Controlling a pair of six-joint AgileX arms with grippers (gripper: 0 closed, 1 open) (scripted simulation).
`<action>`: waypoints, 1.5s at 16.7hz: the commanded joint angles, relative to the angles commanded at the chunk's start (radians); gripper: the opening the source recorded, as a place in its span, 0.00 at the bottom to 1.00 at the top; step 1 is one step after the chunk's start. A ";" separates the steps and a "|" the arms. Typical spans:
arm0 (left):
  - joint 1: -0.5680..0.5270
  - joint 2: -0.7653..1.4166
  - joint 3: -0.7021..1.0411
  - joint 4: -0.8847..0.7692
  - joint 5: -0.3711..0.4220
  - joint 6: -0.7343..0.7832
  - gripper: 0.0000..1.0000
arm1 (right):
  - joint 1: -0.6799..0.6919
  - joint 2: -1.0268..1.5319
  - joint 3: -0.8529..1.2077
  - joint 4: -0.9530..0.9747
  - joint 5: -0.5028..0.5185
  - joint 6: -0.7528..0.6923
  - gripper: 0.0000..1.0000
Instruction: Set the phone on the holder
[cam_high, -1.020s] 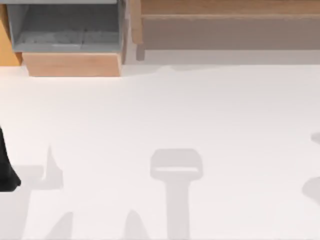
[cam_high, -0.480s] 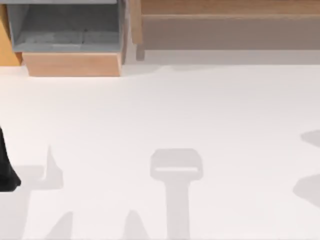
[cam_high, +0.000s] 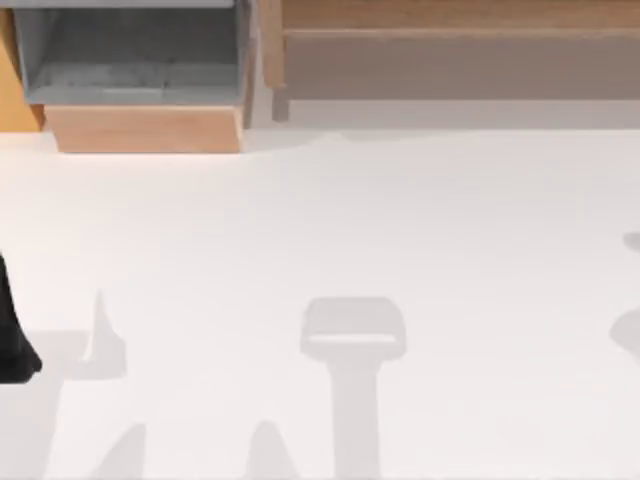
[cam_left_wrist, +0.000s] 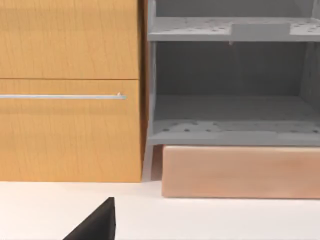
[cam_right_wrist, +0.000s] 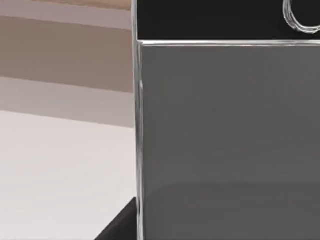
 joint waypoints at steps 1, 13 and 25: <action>0.000 0.000 0.000 0.000 0.000 0.000 1.00 | 0.011 0.012 0.003 0.011 0.016 0.006 0.00; 0.000 0.000 0.000 0.000 0.000 0.000 1.00 | 0.022 0.022 0.006 0.019 0.030 0.012 0.53; 0.000 0.000 0.000 0.000 0.000 0.000 1.00 | 0.022 0.022 0.006 0.019 0.030 0.012 1.00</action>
